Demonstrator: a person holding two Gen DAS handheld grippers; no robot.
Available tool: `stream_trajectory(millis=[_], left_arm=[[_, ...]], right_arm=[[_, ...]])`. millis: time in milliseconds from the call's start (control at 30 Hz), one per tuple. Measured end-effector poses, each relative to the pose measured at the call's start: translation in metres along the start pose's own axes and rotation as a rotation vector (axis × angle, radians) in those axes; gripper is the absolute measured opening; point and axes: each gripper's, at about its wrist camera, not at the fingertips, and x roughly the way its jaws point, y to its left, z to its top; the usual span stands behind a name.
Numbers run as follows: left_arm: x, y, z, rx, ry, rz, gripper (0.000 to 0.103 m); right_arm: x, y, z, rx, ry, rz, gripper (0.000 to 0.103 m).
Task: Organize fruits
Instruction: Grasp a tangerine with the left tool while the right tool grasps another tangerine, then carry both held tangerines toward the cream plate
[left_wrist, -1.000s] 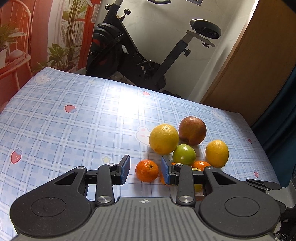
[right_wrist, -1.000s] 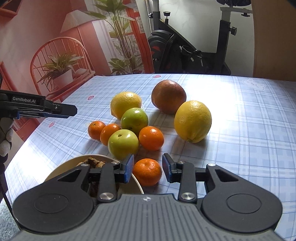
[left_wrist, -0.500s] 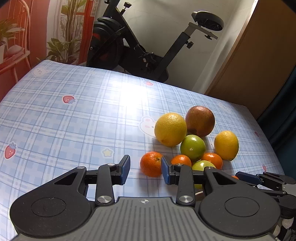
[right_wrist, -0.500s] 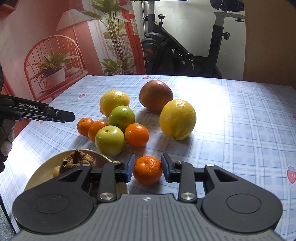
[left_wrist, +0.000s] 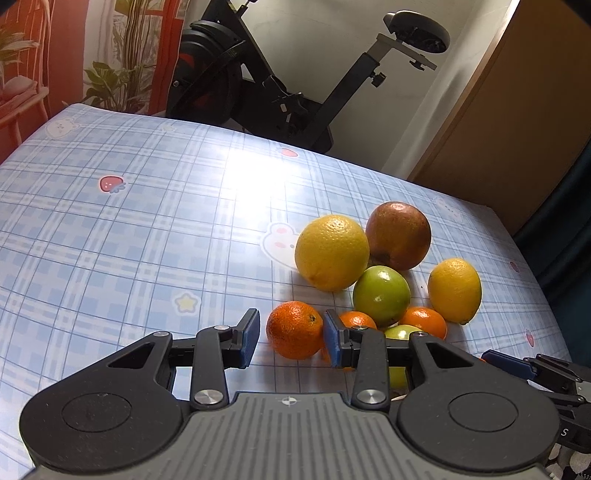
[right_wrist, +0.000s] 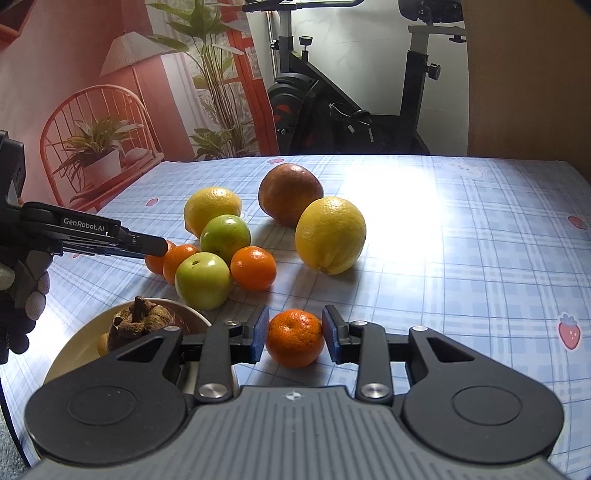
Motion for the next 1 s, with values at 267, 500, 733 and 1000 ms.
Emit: stream_trajectory(millis=[267,500,733,1000], left_arm=[[0.000,-0.004,-0.001,0.015,0.004,0.001,0.036],[-0.011,-0.004,-0.004,0.029,-0.011,0.000,0.035],[-0.026,-0.004,-0.012,0.037,-0.038,-0.001,0.035],[-0.049,-0.003,-0.025,0.035,-0.061,-0.016,0.035]], right_arm=[[-0.004,-0.002,0.000,0.017,0.002,0.011,0.037],[-0.002,-0.001,-0.001,0.028,0.007,0.008,0.039],[0.003,-0.001,-0.001,0.039,0.020,0.013,0.040],[0.009,0.000,0.000,0.037,0.029,0.006,0.040]])
